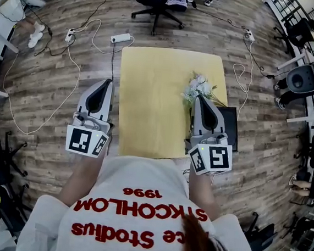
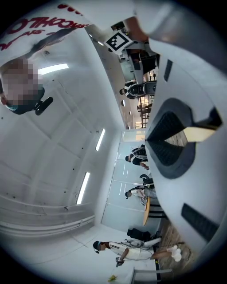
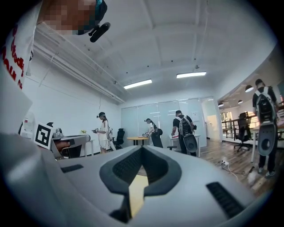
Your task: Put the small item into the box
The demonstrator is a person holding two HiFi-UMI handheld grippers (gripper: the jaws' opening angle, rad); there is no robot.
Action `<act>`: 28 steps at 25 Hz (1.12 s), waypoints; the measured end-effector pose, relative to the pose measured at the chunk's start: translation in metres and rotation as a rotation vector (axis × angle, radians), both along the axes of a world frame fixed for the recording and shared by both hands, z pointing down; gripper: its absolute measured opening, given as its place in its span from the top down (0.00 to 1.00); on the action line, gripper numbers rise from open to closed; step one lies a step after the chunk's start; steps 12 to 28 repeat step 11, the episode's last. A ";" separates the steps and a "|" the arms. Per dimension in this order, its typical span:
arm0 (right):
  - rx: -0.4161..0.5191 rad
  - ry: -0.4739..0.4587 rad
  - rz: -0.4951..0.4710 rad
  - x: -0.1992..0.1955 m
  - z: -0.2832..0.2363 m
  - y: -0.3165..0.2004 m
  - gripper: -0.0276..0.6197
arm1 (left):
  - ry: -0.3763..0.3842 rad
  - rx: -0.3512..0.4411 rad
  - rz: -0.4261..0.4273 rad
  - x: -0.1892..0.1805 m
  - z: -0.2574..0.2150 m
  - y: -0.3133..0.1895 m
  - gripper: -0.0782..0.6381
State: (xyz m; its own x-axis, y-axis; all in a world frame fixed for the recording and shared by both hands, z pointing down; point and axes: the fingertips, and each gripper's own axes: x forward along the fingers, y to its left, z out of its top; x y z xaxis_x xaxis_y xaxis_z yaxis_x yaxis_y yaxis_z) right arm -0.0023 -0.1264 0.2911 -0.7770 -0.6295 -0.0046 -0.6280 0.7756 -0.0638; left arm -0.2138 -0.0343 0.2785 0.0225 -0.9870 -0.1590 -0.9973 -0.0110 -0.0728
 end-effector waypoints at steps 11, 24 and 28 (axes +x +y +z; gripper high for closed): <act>-0.010 0.001 0.053 0.012 0.001 -0.010 0.95 | 0.007 0.000 0.006 -0.002 0.002 -0.004 0.88; -0.010 0.001 0.053 0.012 0.001 -0.010 0.95 | 0.007 0.000 0.006 -0.002 0.002 -0.004 0.88; -0.010 0.001 0.053 0.012 0.001 -0.010 0.95 | 0.007 0.000 0.006 -0.002 0.002 -0.004 0.88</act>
